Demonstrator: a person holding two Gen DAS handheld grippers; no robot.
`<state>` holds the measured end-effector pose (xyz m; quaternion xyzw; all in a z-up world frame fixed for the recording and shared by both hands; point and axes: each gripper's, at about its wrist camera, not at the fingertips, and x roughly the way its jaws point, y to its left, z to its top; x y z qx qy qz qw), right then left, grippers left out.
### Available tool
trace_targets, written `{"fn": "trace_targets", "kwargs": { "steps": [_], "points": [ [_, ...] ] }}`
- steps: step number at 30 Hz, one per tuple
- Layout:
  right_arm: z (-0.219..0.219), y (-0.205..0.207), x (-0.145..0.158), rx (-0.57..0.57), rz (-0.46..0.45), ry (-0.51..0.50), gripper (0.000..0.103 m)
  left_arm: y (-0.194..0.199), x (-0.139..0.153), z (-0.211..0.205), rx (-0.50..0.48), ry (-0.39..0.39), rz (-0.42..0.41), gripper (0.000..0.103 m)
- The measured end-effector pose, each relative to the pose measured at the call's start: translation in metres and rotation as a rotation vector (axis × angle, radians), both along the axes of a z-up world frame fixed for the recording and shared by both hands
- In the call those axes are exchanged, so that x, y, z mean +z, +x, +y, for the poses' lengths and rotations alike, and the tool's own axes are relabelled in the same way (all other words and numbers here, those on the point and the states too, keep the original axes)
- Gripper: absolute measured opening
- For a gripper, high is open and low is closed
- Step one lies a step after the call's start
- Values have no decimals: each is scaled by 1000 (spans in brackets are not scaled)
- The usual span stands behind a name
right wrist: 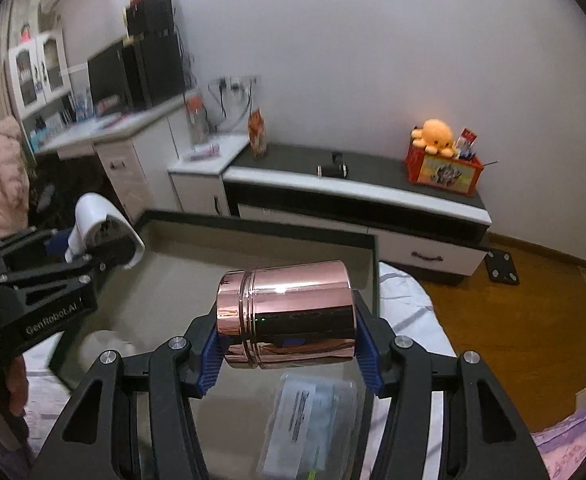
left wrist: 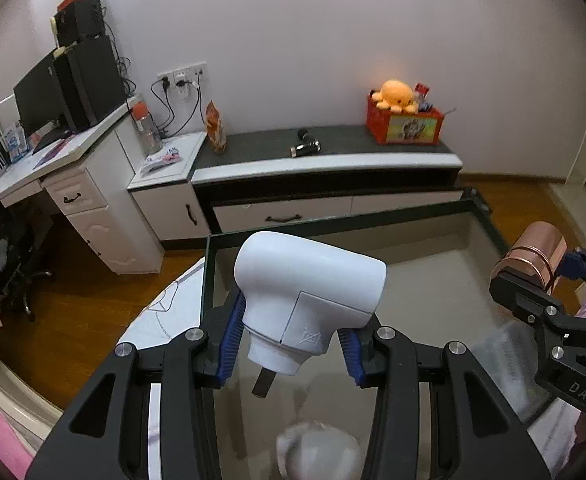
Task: Organize rigid objects
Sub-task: 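Carry the plug adapter and rose-gold can over the tray with both grippers, then lower both items into the tray and open both grippers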
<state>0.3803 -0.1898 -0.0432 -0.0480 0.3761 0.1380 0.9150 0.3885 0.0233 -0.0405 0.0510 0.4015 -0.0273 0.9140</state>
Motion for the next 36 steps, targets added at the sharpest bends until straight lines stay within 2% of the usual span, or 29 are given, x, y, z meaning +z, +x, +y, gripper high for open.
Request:
{"fn": "trace_targets", "kwargs": {
  "steps": [5, 7, 12, 13, 14, 15, 16, 18, 30, 36],
  "points": [
    [5, 26, -25, 10, 78, -11, 57, 15, -24, 0, -11, -14, 70, 43],
    [8, 31, -33, 13, 94, -29, 57, 18, -31, -1, -9, 5, 88, 43],
    [7, 34, -36, 13, 117, -11, 57, 19, -35, -2, -5, -8, 111, 45],
    [6, 35, -36, 13, 119, -6, 57, 20, -35, -1, 4, -6, 116, 55],
    [5, 36, -36, 16, 122, -3, 57, 20, -34, -1, 12, -3, 114, 77],
    [4, 36, -35, 12, 117, 1, 60, 20, -32, 0, 17, 1, 101, 88],
    [3, 37, -34, 6, 109, 2, 71, 18, -30, -1, 21, 7, 82, 98],
    [2, 38, -31, -2, 91, -3, 81, 15, -26, -2, 27, 22, 50, 98],
    [1, 40, -30, -11, 97, -1, 81, 16, -26, 1, 28, 43, 49, 98],
    [0, 31, -21, -18, 90, 9, 81, 3, -12, 0, 27, 40, 16, 98]
  ]
}}
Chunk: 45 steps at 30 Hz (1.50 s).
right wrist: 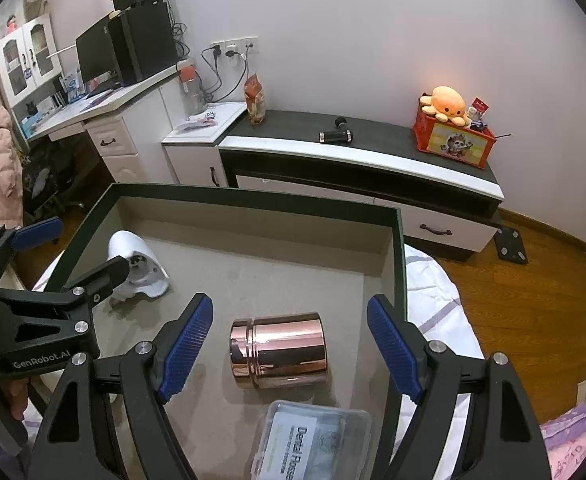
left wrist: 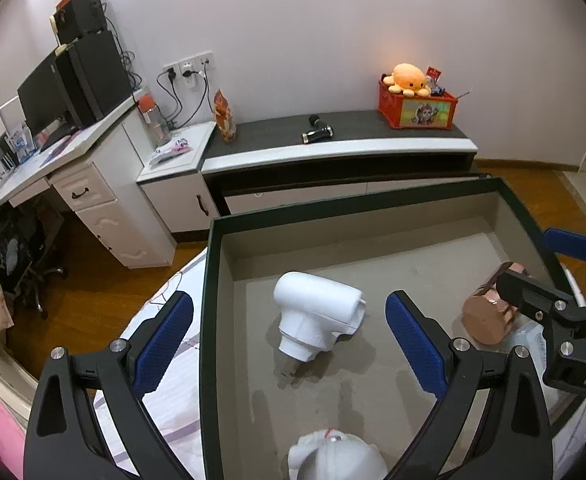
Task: Organize rigid objects
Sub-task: 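Lower both items into the tray and open both grippers, then withdraw both grippers from the tray back over the table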
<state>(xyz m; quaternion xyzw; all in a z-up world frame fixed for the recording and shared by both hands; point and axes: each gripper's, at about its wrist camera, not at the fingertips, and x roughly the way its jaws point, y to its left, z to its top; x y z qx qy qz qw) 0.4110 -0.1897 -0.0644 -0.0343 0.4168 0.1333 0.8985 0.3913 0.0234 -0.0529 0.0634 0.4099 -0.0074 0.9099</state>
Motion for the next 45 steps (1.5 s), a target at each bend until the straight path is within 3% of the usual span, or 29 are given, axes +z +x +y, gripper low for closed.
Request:
{"fn": "trace_targets", "kwargs": {
  "steps": [9, 22, 34, 45],
  "points": [
    [-10, -63, 51, -28, -104, -6, 81, -55, 49, -4, -9, -42, -94, 98],
    [-18, -195, 112, -13, -262, -4, 81, -185, 110, -11, 17, -53, -268, 99],
    [-15, -310, 109, -28, -364, 11, 83, -288, 105, -11, 35, -72, -348, 99],
    [-40, -354, 85, -140, -355, 58, 83, -334, 76, -10, 57, -83, -327, 100]
  ]
}}
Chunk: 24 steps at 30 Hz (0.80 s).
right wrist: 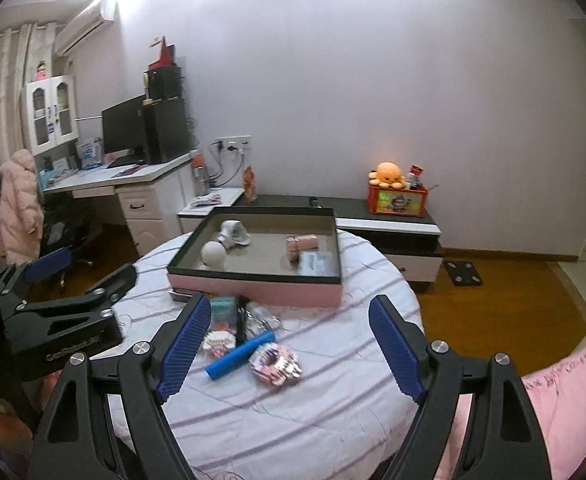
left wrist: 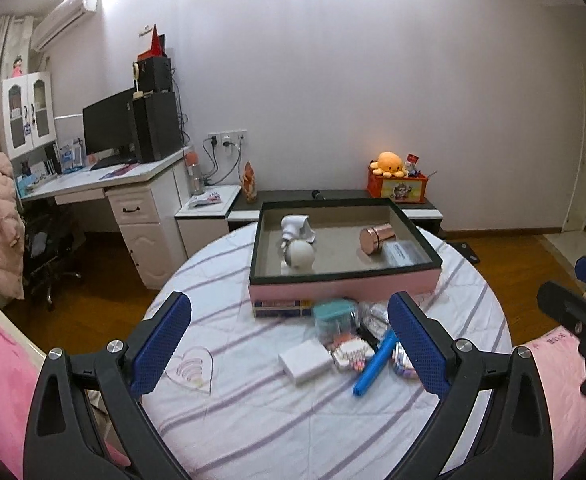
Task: Organize rigid objects
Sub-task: 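Withdraw both grippers from the tray back over the table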
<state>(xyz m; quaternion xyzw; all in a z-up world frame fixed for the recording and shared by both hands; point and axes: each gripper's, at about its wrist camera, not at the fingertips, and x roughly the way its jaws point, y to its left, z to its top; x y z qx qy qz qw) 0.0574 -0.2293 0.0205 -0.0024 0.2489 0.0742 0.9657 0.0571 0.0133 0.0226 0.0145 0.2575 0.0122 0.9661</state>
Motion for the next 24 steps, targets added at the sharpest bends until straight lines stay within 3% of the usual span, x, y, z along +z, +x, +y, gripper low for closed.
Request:
{"fn": "trace_targets", "kwargs": {
  "steps": [14, 24],
  "points": [
    [1, -9, -3, -18, -2, -4, 83, -15, 6, -1, -10, 6, -17, 101],
    [0, -2, -9, -22, 41, -9, 83, -8, -2, -3, -15, 16, 22, 103]
  ]
}}
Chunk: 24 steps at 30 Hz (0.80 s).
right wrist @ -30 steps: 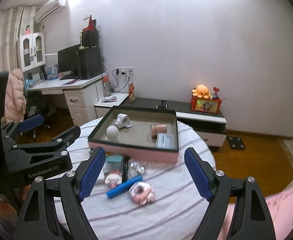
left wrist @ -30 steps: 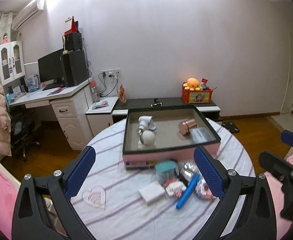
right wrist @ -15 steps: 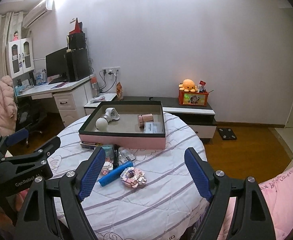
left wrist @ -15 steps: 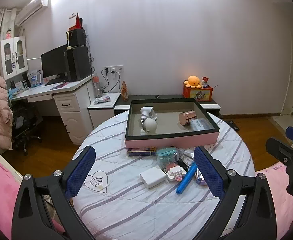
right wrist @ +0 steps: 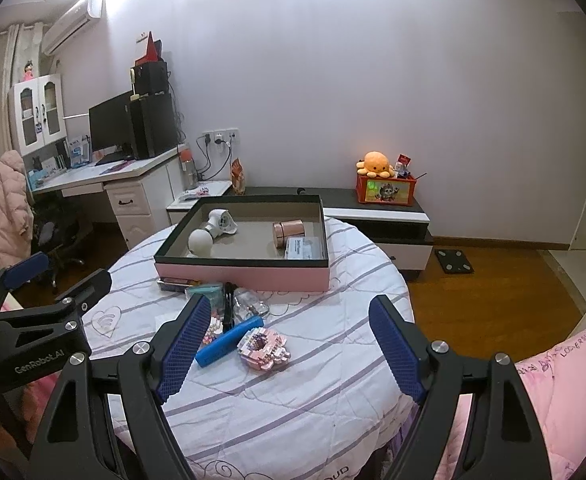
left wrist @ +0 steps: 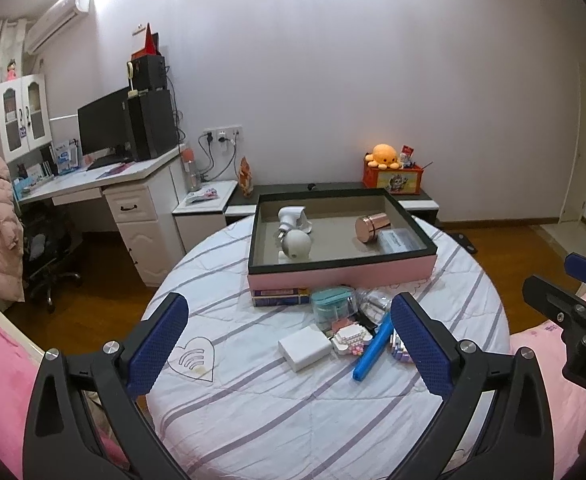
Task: Organize rigid objects
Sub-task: 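Withdraw both grippers from the tray back over the table, then grasp the white power bank with the left gripper while the right grasps the pink block toy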
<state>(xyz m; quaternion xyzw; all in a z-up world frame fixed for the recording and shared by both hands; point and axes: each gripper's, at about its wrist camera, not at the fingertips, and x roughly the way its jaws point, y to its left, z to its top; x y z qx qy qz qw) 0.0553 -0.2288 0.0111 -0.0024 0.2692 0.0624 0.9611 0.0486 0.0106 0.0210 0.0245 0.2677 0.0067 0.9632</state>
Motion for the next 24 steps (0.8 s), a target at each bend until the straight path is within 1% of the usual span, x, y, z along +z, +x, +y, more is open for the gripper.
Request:
{"fn": "trace_targets", "kwargs": {
  "steps": [4, 10, 16, 18, 23, 24],
  "points": [
    [2, 12, -10, 4, 44, -10, 83, 11, -13, 3, -5, -5, 54, 103],
    [8, 37, -37, 14, 147, -26, 83, 31, -41, 8, 13, 21, 139, 103],
    [24, 70, -81, 44, 293, -63, 83, 61, -81, 20, 32, 18, 280, 103],
    [30, 81, -97, 54, 341, -72, 83, 69, -92, 23, 30, 8, 316, 103],
    [36, 105, -127, 34, 417, -110, 83, 90, -117, 26, 19, -3, 393, 103],
    [36, 110, -132, 49, 435, -94, 83, 95, -121, 25, 9, -9, 409, 103]
  ]
}}
